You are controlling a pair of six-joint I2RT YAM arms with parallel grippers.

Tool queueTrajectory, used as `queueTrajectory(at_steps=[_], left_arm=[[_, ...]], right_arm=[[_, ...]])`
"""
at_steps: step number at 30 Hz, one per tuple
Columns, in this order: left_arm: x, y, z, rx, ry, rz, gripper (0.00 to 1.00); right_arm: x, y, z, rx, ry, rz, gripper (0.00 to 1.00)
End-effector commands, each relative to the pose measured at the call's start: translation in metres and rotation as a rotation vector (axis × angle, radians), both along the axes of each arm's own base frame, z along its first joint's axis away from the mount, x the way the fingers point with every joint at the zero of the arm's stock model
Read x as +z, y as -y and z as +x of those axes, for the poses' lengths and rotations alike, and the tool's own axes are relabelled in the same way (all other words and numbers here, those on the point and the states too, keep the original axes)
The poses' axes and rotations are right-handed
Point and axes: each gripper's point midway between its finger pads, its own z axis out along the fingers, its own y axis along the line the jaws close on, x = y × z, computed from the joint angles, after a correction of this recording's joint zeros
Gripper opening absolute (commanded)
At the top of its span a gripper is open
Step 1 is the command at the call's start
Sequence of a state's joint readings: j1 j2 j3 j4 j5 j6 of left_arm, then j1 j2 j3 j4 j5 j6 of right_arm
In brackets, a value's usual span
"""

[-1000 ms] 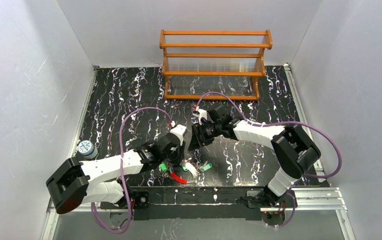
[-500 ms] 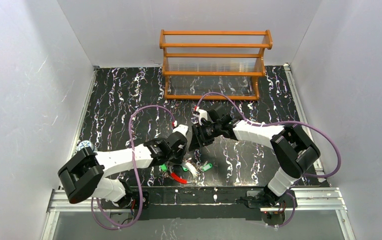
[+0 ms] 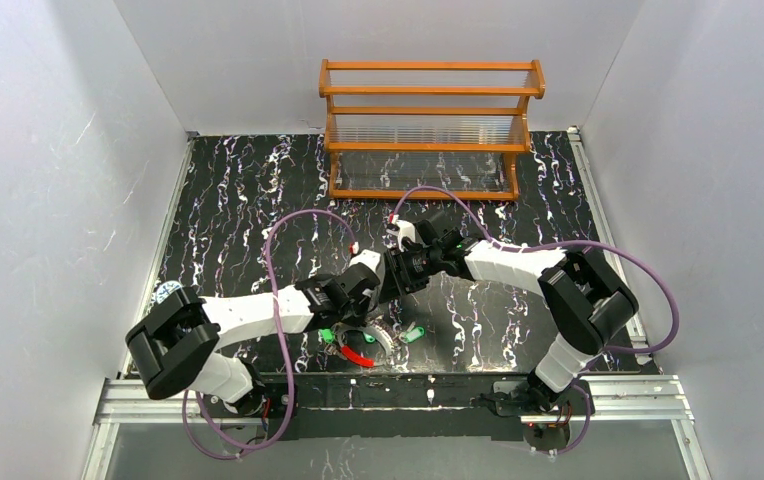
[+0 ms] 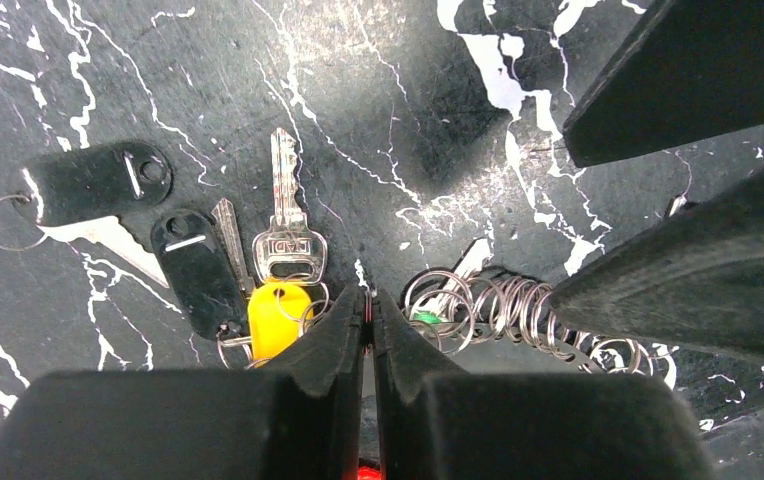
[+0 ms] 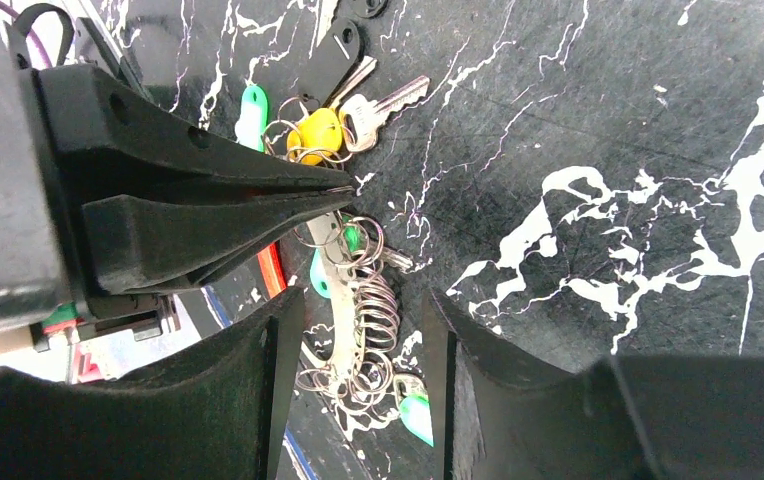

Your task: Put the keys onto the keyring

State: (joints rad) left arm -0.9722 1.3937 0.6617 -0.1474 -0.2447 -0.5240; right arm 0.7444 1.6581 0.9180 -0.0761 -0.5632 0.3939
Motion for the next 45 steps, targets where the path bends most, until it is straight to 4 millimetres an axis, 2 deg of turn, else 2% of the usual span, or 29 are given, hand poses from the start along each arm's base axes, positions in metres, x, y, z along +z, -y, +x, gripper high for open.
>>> queueTrajectory(at_steps=[1, 5, 10, 20, 24, 27, 29, 34, 39, 45], left_arm=[[0.019, 0.004, 0.008, -0.012, 0.043, 0.002, 0.0], [0.034, 0.005, 0.01, -0.03, 0.069, -0.006, 0.0], [0.062, 0.005, 0.013, -0.059, 0.142, -0.061, 0.0], [0.145, 0.019, 0.007, -0.235, 0.361, -0.296, 0.0], [0.167, 0.025, -0.001, -0.325, 0.424, -0.359, 0.0], [0.174, 0.029, -0.007, -0.382, 0.442, -0.388, 0.0], [0.173, 0.03, -0.01, -0.402, 0.439, -0.392, 0.0], [0.158, 0.036, -0.021, -0.49, 0.395, -0.383, 0.0], [0.144, 0.038, -0.027, -0.55, 0.397, -0.381, 0.0], [0.136, 0.038, -0.038, -0.652, 0.483, -0.427, 0.0]], right_arm=[[0.007, 0.0, 0.001, -0.004, 0.017, 0.007, 0.55], [0.022, -0.001, 0.005, -0.004, 0.073, 0.032, 0.57], [0.058, -0.003, 0.011, 0.014, 0.202, 0.112, 0.59], [0.143, -0.003, 0.026, 0.017, 0.546, 0.295, 0.61], [0.174, -0.004, 0.012, 0.081, 0.649, 0.42, 0.62], [0.187, -0.003, -0.011, 0.194, 0.721, 0.54, 0.61], [0.189, 0.001, -0.027, 0.261, 0.756, 0.599, 0.6], [0.162, 0.008, -0.055, 0.403, 0.746, 0.647, 0.56], [0.136, 0.011, -0.062, 0.444, 0.74, 0.639, 0.52], [0.124, 0.014, -0.066, 0.45, 0.79, 0.66, 0.45]])
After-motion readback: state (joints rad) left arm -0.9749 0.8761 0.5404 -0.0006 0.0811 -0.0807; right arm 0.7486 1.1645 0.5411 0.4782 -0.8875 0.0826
